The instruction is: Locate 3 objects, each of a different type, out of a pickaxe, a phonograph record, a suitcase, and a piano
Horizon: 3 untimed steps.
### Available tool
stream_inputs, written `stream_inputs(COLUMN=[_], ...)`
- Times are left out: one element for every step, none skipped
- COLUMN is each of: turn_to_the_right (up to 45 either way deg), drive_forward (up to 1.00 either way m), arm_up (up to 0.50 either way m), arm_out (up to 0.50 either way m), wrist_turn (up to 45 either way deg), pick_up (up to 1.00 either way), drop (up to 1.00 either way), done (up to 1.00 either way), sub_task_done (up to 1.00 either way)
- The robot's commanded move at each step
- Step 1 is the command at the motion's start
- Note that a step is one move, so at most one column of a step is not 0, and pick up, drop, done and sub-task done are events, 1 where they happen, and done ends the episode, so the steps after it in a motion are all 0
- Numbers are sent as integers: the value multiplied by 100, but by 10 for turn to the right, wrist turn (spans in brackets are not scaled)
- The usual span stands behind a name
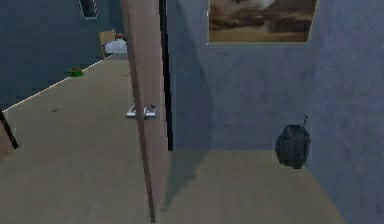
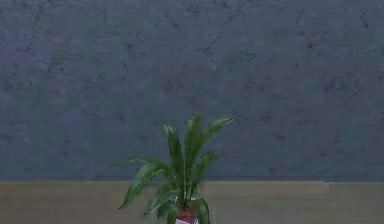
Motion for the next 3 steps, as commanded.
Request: stream_inputs(turn_to_the_right=[270,0,360], drive_forward=[0,80,0], arm_up=[0,0,0], arm_out=[0,0,0], wrist_turn=[0,0,0], pick_up=[0,0,0], drop=[0,0,0], done=[0,0,0], sub_task_done=[0,0,0])
